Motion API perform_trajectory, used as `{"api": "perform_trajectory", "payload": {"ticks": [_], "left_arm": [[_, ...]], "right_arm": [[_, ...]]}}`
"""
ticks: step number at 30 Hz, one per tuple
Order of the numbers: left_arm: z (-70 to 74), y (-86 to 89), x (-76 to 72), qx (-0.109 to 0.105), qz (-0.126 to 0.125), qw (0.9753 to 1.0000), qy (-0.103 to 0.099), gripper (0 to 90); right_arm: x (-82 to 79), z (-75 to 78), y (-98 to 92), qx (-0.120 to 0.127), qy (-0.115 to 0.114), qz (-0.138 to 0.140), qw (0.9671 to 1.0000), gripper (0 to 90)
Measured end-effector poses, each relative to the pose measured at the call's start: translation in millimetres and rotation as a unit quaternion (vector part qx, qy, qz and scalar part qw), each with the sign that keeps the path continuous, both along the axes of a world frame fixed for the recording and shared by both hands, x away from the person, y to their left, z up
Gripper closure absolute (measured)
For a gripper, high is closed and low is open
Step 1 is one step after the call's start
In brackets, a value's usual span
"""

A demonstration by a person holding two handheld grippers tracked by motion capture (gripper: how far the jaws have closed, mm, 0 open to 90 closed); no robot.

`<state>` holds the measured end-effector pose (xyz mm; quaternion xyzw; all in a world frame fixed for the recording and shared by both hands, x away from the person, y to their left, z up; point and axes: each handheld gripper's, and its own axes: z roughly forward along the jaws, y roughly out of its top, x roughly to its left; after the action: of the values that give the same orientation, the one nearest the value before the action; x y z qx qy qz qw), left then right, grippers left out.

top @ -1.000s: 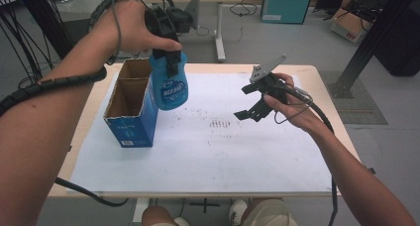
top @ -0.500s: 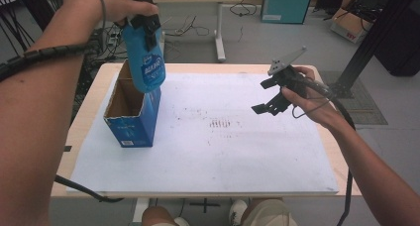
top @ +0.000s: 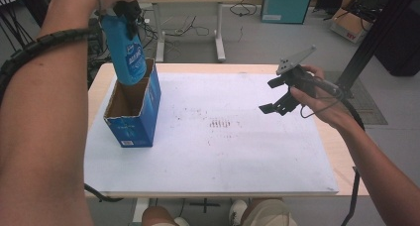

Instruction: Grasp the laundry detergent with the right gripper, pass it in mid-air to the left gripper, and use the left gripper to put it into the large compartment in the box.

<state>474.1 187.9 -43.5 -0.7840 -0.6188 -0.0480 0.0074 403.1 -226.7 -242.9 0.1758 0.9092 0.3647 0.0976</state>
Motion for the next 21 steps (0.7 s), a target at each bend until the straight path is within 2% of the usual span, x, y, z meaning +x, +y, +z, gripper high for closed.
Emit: {"api": "perform_trajectory", "payload": {"ticks": [2, 3, 5, 13, 21], "left_arm": [[0.8, 8.8, 0.5, -0.008, 0.023, 0.9997, -0.004, 37.6], [0.8, 8.8, 0.5, -0.008, 0.023, 0.9997, -0.004, 37.6], [0.4, 15.8, 0.7, -0.01, 0.045, 0.9989, -0.008, 37.6], [-9.5, 27.3, 3.3, -0.01, 0.077, 0.997, -0.006, 37.5], [-20.6, 33.1, 5.6, -0.015, 0.089, 0.9959, -0.003, 37.5]], "right_arm": [[-0.6, -0.1, -0.6, 0.004, -0.003, -0.001, 1.0, 3.7], [-0.6, -0.1, -0.6, 0.004, -0.003, -0.001, 1.0, 3.7], [-1.2, 0.1, -1.3, 0.003, -0.003, -0.002, 1.0, 3.6], [-1.5, -1.5, -3.5, 0.004, -0.004, 0.001, 1.0, 3.6], [-1.8, -2.7, -3.5, 0.003, -0.005, 0.0, 1.0, 3.7]]}}
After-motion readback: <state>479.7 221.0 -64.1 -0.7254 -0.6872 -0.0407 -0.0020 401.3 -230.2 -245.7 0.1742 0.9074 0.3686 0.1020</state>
